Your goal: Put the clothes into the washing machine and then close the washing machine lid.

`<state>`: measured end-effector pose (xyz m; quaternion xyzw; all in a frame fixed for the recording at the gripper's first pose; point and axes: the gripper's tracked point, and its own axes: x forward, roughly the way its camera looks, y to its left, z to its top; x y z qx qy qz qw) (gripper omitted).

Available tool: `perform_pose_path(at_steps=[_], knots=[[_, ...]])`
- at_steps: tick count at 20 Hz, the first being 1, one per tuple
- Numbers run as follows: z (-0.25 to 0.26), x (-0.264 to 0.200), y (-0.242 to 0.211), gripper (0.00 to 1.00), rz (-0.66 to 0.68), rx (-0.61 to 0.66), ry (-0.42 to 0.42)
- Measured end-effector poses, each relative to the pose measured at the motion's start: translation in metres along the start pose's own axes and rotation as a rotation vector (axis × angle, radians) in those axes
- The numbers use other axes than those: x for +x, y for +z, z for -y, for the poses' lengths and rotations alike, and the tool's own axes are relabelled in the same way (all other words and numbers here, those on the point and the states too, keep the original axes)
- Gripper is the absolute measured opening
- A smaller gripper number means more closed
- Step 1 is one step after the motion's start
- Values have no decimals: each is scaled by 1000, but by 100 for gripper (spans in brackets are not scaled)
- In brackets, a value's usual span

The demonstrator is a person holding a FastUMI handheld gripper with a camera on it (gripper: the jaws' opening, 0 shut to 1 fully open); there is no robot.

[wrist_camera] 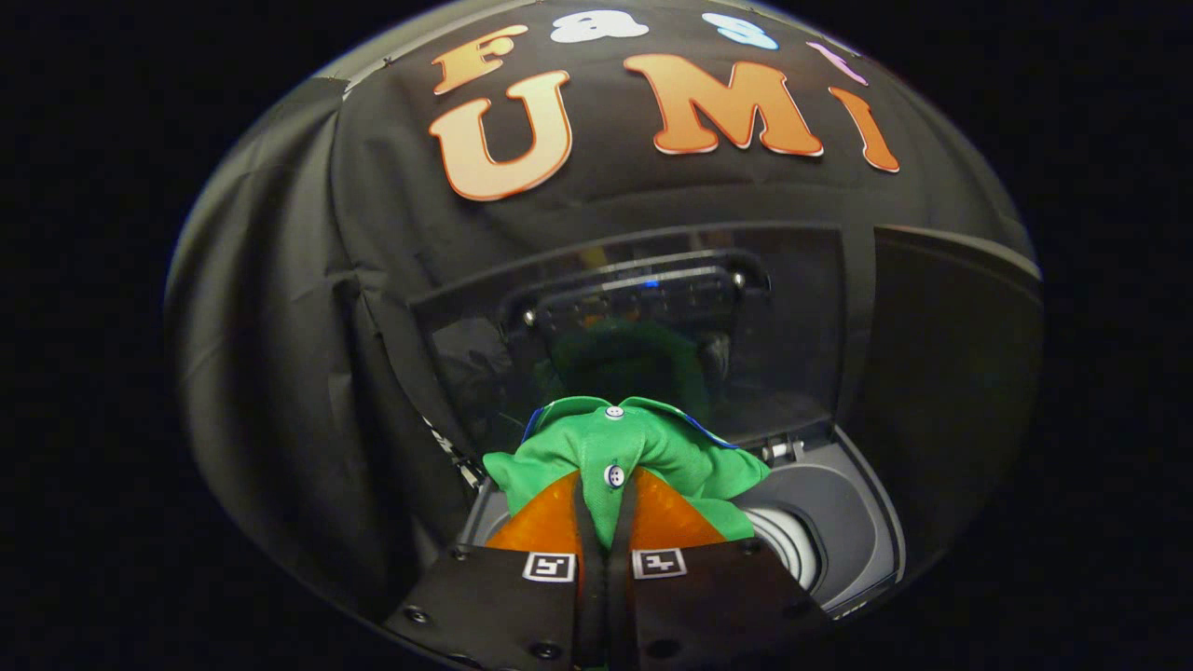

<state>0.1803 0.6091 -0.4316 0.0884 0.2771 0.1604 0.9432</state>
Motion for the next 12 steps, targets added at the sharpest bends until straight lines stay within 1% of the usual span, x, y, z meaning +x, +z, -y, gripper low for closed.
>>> perform_pose_path(at_steps=[3,6,12], knots=[[13,19,-25,9,-63,-19,-18],[24,35,-52,9,-151,-4,-37],[43,53,-94,9,-303,11,-70]])
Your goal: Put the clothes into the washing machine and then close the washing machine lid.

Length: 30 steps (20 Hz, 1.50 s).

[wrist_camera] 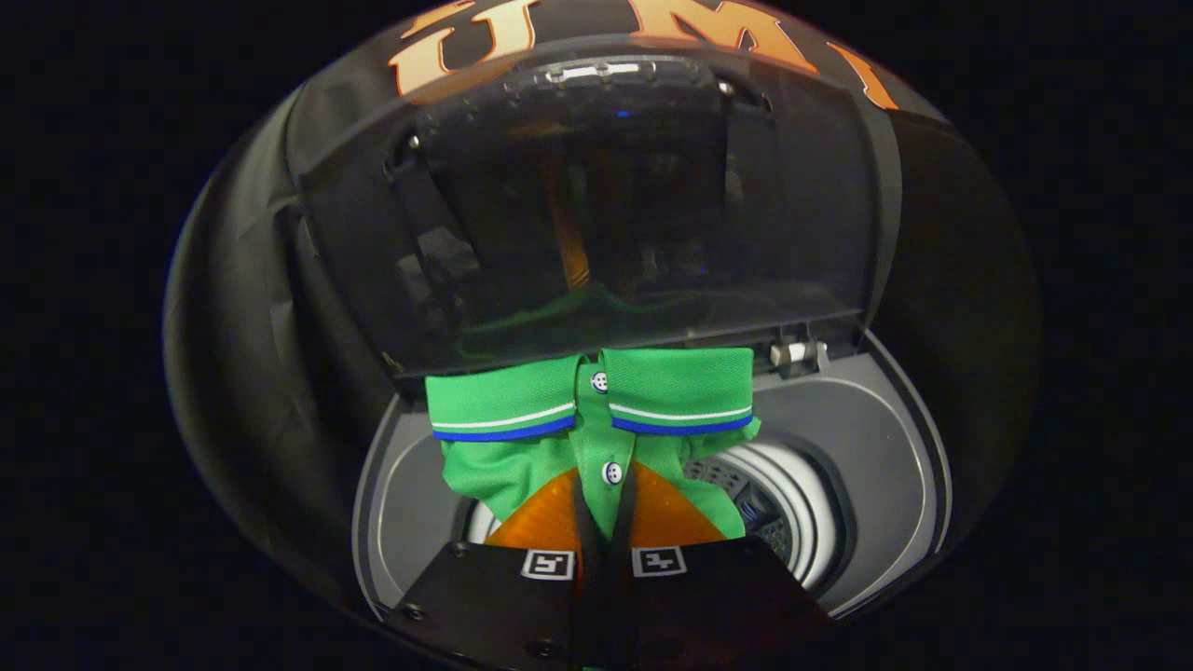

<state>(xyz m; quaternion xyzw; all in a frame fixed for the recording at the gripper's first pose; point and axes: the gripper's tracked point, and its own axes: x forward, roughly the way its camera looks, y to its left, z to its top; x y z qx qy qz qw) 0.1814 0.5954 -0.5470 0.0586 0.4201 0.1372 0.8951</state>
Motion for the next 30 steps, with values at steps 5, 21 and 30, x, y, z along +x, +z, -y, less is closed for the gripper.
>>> perform_pose_path(at_steps=[5,21,30], knots=[[13,5,-38,9,-141,47,-40],[30,18,-67,22,-357,103,-98],[32,-2,-60,99,-329,8,-100]])
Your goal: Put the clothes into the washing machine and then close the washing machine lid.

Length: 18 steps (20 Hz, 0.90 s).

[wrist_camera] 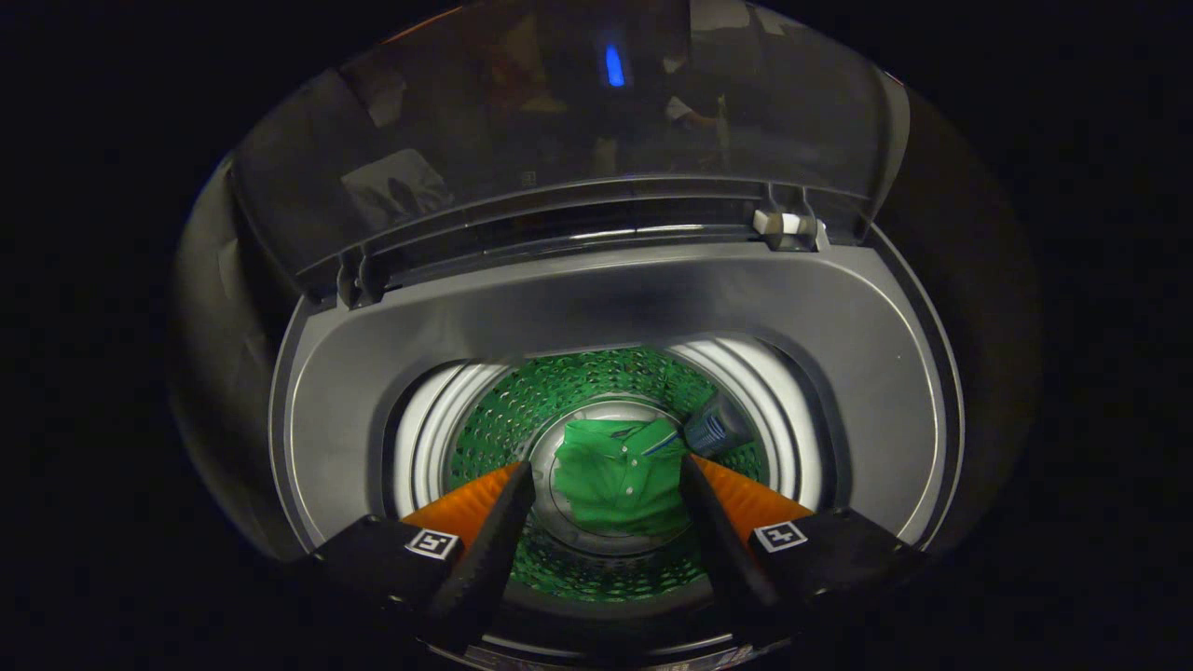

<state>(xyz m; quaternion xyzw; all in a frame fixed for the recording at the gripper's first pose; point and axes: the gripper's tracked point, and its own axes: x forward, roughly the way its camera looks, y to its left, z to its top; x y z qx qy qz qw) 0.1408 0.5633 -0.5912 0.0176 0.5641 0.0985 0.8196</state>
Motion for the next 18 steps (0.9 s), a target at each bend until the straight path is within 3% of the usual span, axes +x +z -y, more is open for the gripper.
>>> perform_pose_path(at_steps=[8,18], knots=[[-13,-30,2,99,89,-3,36],[-43,-149,50,99,368,8,86]])
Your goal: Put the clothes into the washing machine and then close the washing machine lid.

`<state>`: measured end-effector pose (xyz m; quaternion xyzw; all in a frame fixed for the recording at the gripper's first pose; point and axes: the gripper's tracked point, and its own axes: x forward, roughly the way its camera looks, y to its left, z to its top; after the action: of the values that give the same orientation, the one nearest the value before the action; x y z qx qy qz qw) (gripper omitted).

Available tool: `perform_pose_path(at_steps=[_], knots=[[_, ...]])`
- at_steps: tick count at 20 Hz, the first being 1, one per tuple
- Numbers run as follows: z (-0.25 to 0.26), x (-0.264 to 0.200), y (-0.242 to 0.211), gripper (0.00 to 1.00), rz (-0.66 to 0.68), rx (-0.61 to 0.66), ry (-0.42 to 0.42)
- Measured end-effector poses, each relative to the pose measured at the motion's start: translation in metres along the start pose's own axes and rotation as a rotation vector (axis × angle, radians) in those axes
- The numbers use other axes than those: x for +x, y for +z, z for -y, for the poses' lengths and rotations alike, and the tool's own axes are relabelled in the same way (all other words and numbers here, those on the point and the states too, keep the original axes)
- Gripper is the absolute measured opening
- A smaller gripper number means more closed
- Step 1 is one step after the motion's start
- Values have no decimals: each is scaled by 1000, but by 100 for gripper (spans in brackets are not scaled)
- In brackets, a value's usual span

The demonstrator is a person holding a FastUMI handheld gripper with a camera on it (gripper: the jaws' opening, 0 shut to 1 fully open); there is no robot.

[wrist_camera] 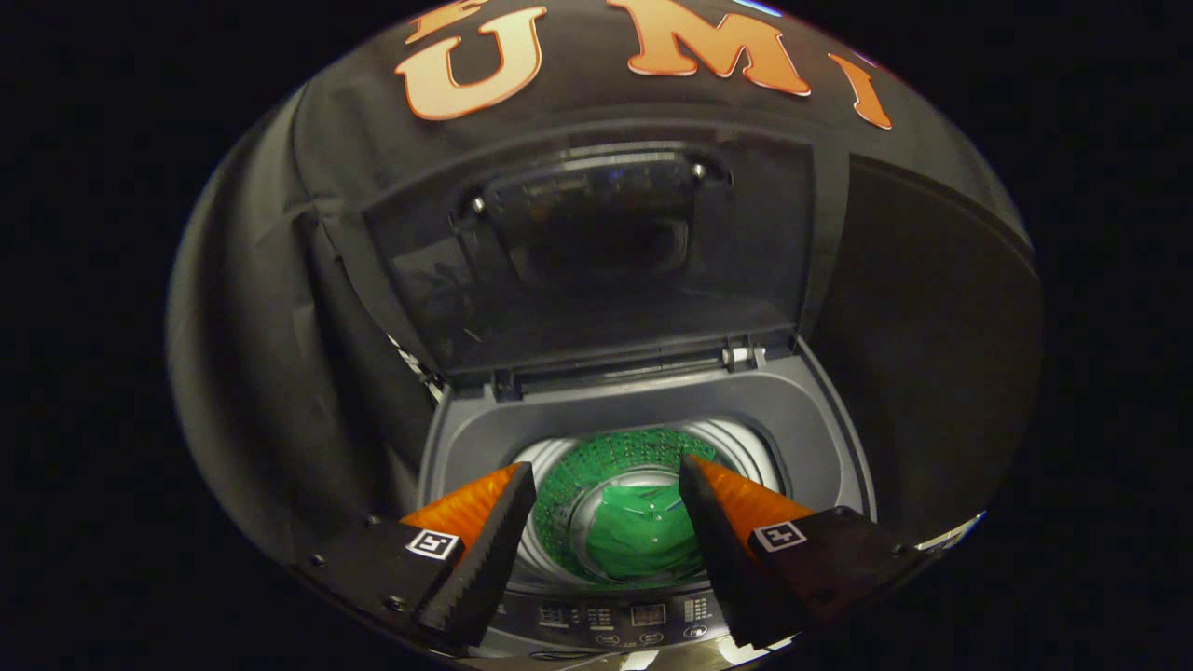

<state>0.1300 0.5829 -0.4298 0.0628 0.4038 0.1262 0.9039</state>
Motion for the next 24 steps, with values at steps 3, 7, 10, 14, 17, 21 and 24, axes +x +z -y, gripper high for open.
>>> perform_pose_path(at_steps=[3,7,10,14,17,21,24], knots=[[-8,-28,31,98,77,-45,22],[-19,-59,73,99,195,-94,41],[-27,-82,111,98,271,-94,61],[-21,-98,166,98,355,-119,48],[-11,-94,200,98,394,-111,41],[3,-81,225,98,425,-86,30],[12,-62,247,98,433,-77,20]])
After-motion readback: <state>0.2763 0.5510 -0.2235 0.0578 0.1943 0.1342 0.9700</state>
